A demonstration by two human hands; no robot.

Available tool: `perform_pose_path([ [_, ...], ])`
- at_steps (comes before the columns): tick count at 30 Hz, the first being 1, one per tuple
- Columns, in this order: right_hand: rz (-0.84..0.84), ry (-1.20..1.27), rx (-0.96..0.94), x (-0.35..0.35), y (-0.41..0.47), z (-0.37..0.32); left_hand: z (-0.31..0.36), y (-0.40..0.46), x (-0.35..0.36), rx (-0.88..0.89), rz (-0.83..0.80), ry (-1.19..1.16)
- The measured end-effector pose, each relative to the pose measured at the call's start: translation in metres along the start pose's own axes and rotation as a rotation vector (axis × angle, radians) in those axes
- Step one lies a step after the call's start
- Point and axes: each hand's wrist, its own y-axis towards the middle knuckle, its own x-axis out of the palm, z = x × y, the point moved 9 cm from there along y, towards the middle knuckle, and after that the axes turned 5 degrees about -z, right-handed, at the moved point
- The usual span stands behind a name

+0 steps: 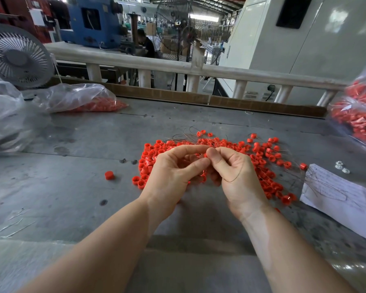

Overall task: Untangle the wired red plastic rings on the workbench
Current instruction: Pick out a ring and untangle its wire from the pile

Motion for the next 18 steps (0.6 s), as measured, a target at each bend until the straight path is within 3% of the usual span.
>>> perform_pose_path([
  [10, -0.007, 0.150, 0.088, 0.001, -0.001, 0.009, -0.001, 0.002, 0.001, 0.013, -0.044, 0.008],
  [18, -0.005, 0.248, 0.223, 0.003, -0.002, 0.017, -0.009, 0.004, -0.004, -0.043, -0.008, -0.115],
])
